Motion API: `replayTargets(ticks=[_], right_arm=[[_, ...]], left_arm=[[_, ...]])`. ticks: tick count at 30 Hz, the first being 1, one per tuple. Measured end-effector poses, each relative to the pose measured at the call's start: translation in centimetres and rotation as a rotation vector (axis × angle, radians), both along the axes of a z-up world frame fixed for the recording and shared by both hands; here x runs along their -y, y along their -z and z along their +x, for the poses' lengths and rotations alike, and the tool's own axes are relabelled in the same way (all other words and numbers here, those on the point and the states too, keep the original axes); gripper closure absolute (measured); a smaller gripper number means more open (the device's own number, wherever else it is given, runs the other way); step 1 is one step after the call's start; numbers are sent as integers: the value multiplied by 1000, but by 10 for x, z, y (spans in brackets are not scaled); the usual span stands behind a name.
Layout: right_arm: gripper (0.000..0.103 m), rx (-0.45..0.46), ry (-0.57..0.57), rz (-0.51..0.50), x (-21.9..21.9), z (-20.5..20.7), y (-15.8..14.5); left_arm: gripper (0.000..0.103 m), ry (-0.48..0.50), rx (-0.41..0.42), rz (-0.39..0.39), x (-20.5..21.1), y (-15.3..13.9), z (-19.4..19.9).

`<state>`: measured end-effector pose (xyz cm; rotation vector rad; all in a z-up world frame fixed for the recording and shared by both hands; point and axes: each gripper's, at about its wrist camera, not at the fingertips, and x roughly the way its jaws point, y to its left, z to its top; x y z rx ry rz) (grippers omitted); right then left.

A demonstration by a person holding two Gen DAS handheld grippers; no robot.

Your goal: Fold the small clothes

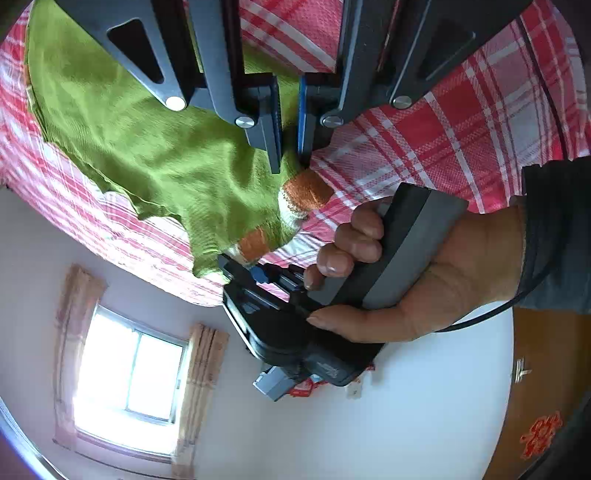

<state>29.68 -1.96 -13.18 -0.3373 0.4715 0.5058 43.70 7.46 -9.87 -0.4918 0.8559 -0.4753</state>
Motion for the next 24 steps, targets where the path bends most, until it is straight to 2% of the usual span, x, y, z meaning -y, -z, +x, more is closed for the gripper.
replayTargets(ticks=[13, 24], right_arm=[[97, -100, 59, 245, 68, 25, -14], [97, -92, 114, 347, 123, 9, -33]], left_arm=[[90, -6, 35, 28, 47, -28, -2], [90, 50, 71, 38, 99, -47, 0]])
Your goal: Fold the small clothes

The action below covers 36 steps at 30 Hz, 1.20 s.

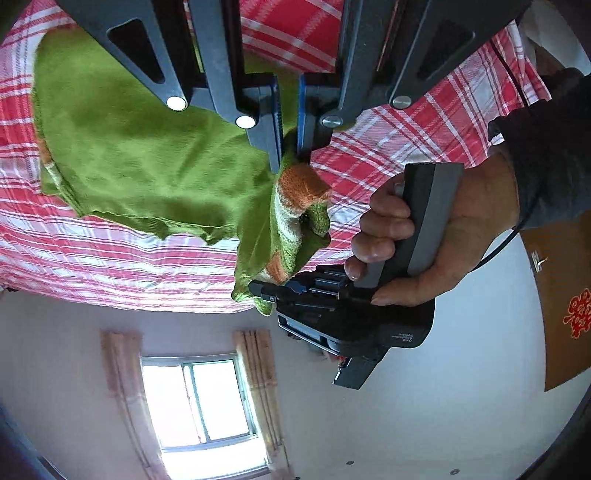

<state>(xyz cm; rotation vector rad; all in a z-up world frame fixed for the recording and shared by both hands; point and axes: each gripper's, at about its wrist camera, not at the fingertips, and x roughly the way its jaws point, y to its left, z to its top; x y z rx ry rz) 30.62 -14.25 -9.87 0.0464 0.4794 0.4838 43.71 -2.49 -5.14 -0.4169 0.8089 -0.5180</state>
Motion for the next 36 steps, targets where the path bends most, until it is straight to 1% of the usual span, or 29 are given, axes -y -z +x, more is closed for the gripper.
replayTargets(ticks=[5, 10, 17, 27, 36], right_arm=[[97, 10, 16, 36, 22, -9, -7], [97, -15, 29, 139, 54, -12, -12], [97, -18, 62, 188, 85, -21, -15], [97, -58, 133, 241, 130, -33, -3], [97, -115, 190, 296, 163, -42, 22]], left_arm=[[90, 35, 10, 14, 27, -7, -1], [90, 60, 19, 24, 52, -15, -1], [90, 115, 31, 43, 89, -20, -1], [90, 194, 10, 78, 143, -4, 4], [90, 247, -14, 130, 184, 16, 2]])
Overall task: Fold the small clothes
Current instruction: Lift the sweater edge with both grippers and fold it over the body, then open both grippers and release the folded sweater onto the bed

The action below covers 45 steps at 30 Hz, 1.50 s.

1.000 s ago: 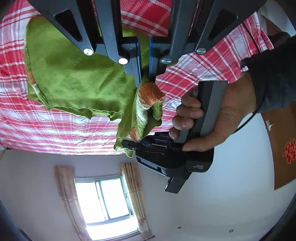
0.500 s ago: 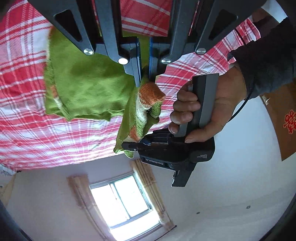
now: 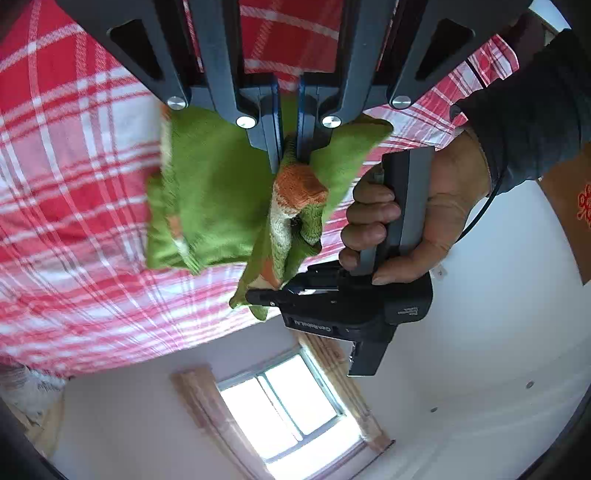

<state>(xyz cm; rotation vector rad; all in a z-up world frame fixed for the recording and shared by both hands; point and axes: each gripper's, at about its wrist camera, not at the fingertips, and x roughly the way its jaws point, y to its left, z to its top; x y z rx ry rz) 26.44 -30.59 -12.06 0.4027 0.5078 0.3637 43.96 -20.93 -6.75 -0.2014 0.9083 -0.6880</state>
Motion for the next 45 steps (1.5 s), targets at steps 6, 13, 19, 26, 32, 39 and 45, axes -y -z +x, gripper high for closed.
replayTargets(ticks=[6, 13, 19, 26, 32, 39, 45], right_arm=[[97, -37, 46, 54, 21, -7, 15], [97, -91, 76, 109, 33, -9, 31], [97, -108, 106, 100, 33, -16, 37], [97, -146, 124, 107, 36, -21, 44], [43, -159, 143, 192, 48, -27, 48], [37, -83, 233, 211, 59, -39, 26], [38, -110, 175, 34, 53, 32, -25]], left_arm=[[90, 41, 23, 63, 30, 9, -4], [90, 72, 72, 137, 54, 26, -9], [84, 94, 114, 172, 65, 24, -19], [30, 130, 311, 205, 48, -8, -69], [16, -2, 443, 332, -26, 2, -97], [4, -103, 327, 270, -101, 41, -105], [3, -79, 268, 243, -101, 58, -100]])
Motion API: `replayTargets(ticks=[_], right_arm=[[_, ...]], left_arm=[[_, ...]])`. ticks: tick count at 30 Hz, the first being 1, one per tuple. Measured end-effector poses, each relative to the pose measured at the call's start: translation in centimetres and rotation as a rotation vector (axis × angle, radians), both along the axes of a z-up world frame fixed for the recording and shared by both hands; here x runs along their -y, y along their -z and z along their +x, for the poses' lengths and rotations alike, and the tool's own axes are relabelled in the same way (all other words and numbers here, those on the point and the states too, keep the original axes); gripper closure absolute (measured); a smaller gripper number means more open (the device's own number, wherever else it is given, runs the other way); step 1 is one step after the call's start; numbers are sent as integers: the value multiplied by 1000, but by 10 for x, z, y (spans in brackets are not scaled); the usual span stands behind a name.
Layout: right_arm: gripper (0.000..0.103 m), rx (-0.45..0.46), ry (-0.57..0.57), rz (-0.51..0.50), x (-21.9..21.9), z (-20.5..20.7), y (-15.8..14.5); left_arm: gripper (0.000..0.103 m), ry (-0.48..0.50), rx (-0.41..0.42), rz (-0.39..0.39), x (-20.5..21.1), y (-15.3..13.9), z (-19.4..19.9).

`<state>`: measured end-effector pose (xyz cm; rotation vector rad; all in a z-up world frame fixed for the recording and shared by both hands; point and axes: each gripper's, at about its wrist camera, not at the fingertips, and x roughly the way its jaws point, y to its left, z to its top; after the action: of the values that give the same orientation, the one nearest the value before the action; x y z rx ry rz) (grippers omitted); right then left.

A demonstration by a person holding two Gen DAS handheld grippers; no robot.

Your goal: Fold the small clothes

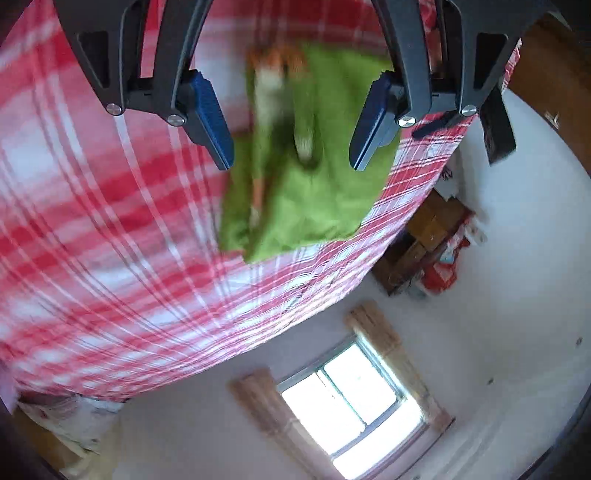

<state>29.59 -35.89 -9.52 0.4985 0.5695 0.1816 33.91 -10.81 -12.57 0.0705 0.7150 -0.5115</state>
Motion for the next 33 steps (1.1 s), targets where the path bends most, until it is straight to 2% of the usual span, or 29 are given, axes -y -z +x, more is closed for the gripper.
replayTargets(ticks=[1, 3, 4, 6, 7, 8, 9, 14, 18, 22, 24, 26, 28, 30, 33], right_arm=[[40, -24, -9, -19, 1, 18, -5], [44, -66, -25, -48, 2, 48, -7], [44, -111, -40, -60, 2, 66, -4], [53, -198, -51, -70, 3, 91, 11], [61, -224, -52, -67, 4, 102, 19], [91, -240, -65, -60, 3, 107, 25], [94, -245, -71, -64, 2, 112, 29], [95, -151, -40, -113, 3, 95, 21], [96, -201, 19, -110, 21, 110, 41], [97, -226, 16, -113, 25, 115, 54], [90, -218, 10, -141, 23, 111, 44], [63, -213, 43, -217, 16, 103, 33], [62, -152, 49, -252, 10, 88, 12], [62, -56, -12, -239, -3, 67, -10], [62, 21, -138, -241, -31, 50, -23]], left_arm=[[0, -2, -8, -12, 0, 2, 0], [0, -7, -36, -23, -2, 7, 4], [0, -9, -50, -40, -6, 9, 4], [0, -21, -78, -76, -12, 11, 7], [0, -25, -89, -92, -14, 11, 7], [0, -27, -95, -104, -16, 12, 7], [0, -28, -107, -118, -18, 13, 8], [0, -25, -149, -156, -21, 17, 8], [0, -6, -158, -129, -14, 19, 7], [0, -5, -166, -123, -15, 20, 8], [0, -7, -166, -125, -15, 20, 8], [0, -8, -166, -127, -16, 20, 8], [0, -8, -170, -134, -17, 20, 9], [0, -7, -177, -144, -18, 20, 11], [0, -14, -184, -155, -21, 20, 12]])
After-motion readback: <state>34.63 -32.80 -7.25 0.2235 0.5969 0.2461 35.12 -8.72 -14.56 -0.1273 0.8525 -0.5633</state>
